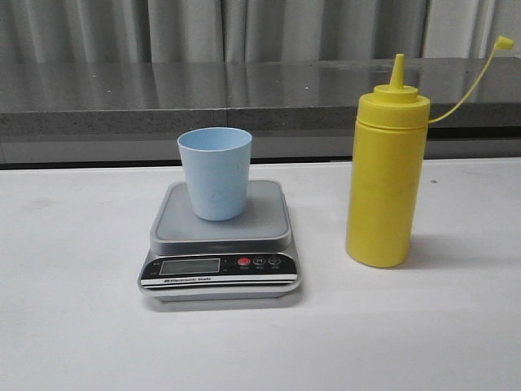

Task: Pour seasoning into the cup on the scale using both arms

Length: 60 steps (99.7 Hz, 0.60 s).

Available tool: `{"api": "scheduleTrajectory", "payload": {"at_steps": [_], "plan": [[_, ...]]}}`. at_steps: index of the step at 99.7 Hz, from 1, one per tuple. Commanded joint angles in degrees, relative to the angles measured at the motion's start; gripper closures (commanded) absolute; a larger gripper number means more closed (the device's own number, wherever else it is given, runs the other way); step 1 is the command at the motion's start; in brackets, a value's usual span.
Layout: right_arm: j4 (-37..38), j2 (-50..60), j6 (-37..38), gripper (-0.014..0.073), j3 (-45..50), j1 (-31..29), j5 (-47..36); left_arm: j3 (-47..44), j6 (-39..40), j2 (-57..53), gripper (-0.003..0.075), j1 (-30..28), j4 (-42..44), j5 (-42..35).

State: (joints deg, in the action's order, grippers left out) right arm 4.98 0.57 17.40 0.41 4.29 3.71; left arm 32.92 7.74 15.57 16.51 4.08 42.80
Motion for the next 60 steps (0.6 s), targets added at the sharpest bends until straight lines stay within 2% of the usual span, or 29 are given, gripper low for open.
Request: {"api": "scheduleTrajectory", "payload": {"at_steps": [1, 13, 28, 60], "plan": [[1.83, 1.45, -1.4, 0.0662, 0.33, -0.48, -7.06, 1.47, 0.67, 0.5, 0.0734, -0.18, -0.3, -3.98], [1.49, 1.45, -5.07, 0.0662, 0.32, -0.48, -6.35, 1.47, 0.67, 0.5, 0.0734, -0.18, -0.3, -4.08], [-4.24, 1.45, -10.62, 0.0662, 0.32, -0.48, -6.16, 1.47, 0.67, 0.5, 0.0734, -0.18, -0.3, -4.16], [-4.48, 1.45, -10.95, 0.0662, 0.32, -0.48, -4.16, 1.47, 0.67, 0.5, 0.0734, -0.18, -0.3, -4.16]]}}
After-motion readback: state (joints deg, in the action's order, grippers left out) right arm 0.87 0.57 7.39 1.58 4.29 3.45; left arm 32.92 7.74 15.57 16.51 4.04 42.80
